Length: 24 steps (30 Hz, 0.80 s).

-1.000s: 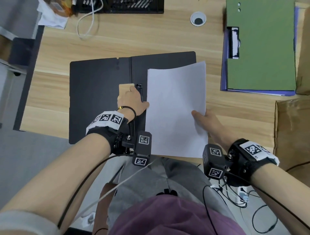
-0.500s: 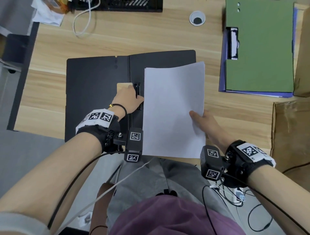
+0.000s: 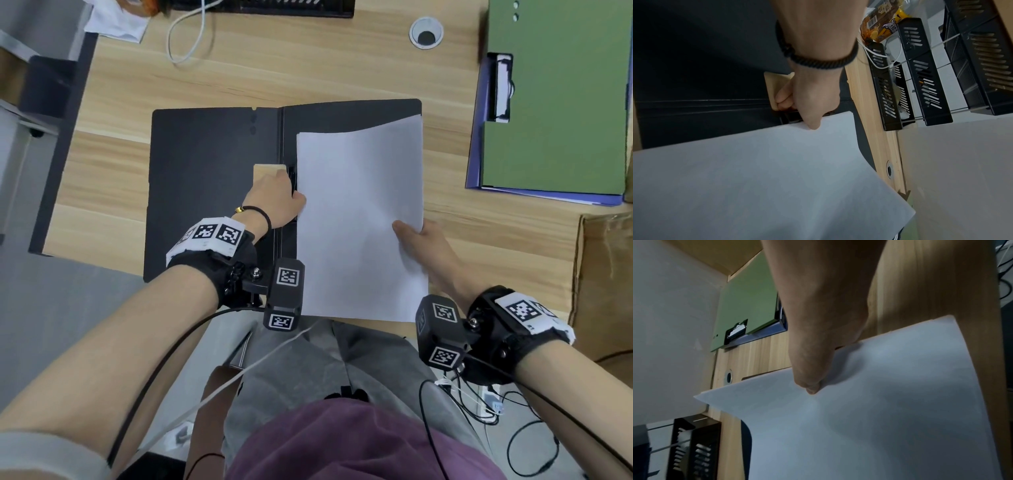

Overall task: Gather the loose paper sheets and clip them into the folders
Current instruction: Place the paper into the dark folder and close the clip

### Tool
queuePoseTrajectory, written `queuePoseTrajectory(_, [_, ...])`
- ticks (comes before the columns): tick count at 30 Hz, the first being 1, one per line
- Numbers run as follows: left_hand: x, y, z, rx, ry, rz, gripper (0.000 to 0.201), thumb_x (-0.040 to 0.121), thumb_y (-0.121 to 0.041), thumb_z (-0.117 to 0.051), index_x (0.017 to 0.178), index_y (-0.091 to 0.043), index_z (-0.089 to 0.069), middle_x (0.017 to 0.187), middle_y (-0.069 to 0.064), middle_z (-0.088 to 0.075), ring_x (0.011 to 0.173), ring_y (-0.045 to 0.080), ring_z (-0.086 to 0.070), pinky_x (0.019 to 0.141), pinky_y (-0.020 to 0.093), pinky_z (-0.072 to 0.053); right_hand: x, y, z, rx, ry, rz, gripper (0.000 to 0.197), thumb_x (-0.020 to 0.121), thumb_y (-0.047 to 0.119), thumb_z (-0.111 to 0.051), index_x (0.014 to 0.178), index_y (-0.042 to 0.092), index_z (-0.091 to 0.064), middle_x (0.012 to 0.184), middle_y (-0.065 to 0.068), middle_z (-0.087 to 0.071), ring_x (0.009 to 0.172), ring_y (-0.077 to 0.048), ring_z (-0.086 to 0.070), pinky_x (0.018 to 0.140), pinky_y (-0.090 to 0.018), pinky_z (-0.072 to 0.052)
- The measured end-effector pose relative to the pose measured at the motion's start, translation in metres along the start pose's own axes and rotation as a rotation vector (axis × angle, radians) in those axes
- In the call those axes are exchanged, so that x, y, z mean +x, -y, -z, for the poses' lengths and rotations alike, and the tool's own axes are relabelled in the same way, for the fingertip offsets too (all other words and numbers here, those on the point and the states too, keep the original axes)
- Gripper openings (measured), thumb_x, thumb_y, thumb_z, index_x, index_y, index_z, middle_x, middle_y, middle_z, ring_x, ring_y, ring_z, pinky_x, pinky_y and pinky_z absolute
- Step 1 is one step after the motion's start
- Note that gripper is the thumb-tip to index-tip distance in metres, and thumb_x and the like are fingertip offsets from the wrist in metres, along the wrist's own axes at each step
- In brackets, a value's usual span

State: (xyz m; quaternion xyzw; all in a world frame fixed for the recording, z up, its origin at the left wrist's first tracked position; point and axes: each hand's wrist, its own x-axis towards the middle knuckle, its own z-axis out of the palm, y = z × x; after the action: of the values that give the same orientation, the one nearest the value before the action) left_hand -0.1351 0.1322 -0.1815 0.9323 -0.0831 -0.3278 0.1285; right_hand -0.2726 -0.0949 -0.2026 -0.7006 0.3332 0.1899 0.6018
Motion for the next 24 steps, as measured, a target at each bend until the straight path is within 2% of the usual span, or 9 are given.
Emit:
queuePoseTrajectory(3, [0.001,-0.002,0.0,0.043,-0.007,-0.008,0.027,0.093,-0.024,-0.041,0.107,-0.002,-0.047,0.076,0.007,-0.053,0.065,0.021,-0.05,0.055,0.03,-0.041,-0.003,-0.003,0.0,-0.002,-0.018,0.002,0.018,0.1,0.02,-0.048,0.109,0.017,-0.064,0.092,0.002,-0.069,0.08,-0.013,-0.066,0.068,-0.021,-0.053])
queuePoseTrajectory(7, [0.003,-0.001,0.0,0.035,-0.006,-0.027,0.028,0.093,-0.023,-0.04,0.106,0.0,-0.048,0.074,0.008,-0.054,0.06,0.018,-0.05,0.057,0.032,-0.046,-0.005,-0.006,0.001,0.076,-0.051,-0.02,0.024,0.099,0.023,-0.051,0.116,0.013,-0.065,0.108,-0.006,-0.072,0.097,-0.023,-0.07,0.088,-0.038,-0.055])
queuePoseTrajectory(8, [0.003,-0.001,-0.001,0.037,-0.01,-0.031,0.027,0.093,-0.022,-0.04,0.106,0.001,-0.048,0.074,0.008,-0.055,0.06,0.018,-0.049,0.056,0.032,-0.046,-0.005,-0.006,0.001,0.085,-0.063,-0.021,0.026,0.099,0.022,-0.051,0.118,0.012,-0.065,0.109,-0.006,-0.072,0.097,-0.023,-0.069,0.088,-0.038,-0.055])
queuePoseTrajectory(12, [0.003,-0.001,0.0,0.07,-0.027,-0.034,0.025,0.094,-0.02,-0.039,0.108,0.0,-0.046,0.068,0.003,-0.045,0.059,0.013,-0.038,0.048,0.025,-0.034,-0.007,0.001,0.001,0.011,-0.051,0.026,0.022,0.1,0.02,-0.048,0.114,0.016,-0.064,0.103,-0.004,-0.07,0.087,-0.017,-0.067,0.073,-0.027,-0.053])
queuePoseTrajectory(15, [0.004,0.001,-0.001,0.058,-0.02,-0.042,0.027,0.093,-0.02,-0.039,0.107,0.001,-0.047,0.069,0.004,-0.047,0.06,0.014,-0.042,0.051,0.028,-0.041,-0.009,0.002,0.003,0.003,-0.027,0.033,0.02,0.1,0.02,-0.048,0.113,0.018,-0.064,0.107,-0.008,-0.071,0.094,-0.023,-0.069,0.083,-0.037,-0.055])
queuePoseTrajectory(17, [0.005,0.003,-0.002,0.054,-0.02,-0.044,0.026,0.094,-0.021,-0.039,0.108,0.0,-0.046,0.07,0.004,-0.046,0.061,0.014,-0.04,0.05,0.027,-0.039,-0.009,0.001,0.002,0.018,-0.028,0.029,0.023,0.1,0.019,-0.048,0.117,0.016,-0.063,0.111,-0.01,-0.07,0.099,-0.025,-0.068,0.088,-0.04,-0.054])
queuePoseTrajectory(19, [0.005,0.003,-0.002,0.054,-0.029,-0.049,0.028,0.094,-0.023,-0.039,0.11,0.0,-0.046,0.069,0.003,-0.046,0.061,0.014,-0.041,0.049,0.026,-0.036,-0.008,0.0,0.0,0.007,-0.041,0.039,0.027,0.1,0.019,-0.047,0.122,0.013,-0.062,0.111,-0.007,-0.07,0.097,-0.021,-0.068,0.084,-0.033,-0.055])
queuePoseTrajectory(22, [0.004,0.005,-0.001,0.049,-0.029,-0.05,0.032,0.095,-0.029,-0.042,0.113,-0.002,-0.046,0.07,0.002,-0.049,0.064,0.019,-0.051,0.054,0.031,-0.043,-0.006,-0.001,-0.005,-0.006,-0.066,0.046,0.025,0.1,0.019,-0.047,0.117,0.013,-0.064,0.089,0.003,-0.067,0.077,-0.01,-0.063,0.061,-0.014,-0.049])
queuePoseTrajectory(24, [0.006,0.005,-0.001,0.051,-0.011,-0.048,0.035,0.095,-0.033,-0.045,0.114,-0.004,-0.046,0.073,0.001,-0.05,0.066,0.019,-0.052,0.055,0.03,-0.043,-0.004,0.0,-0.008,-0.002,-0.076,0.039,0.025,0.1,0.021,-0.047,0.115,0.012,-0.065,0.086,0.006,-0.066,0.077,-0.012,-0.064,0.06,-0.017,-0.048])
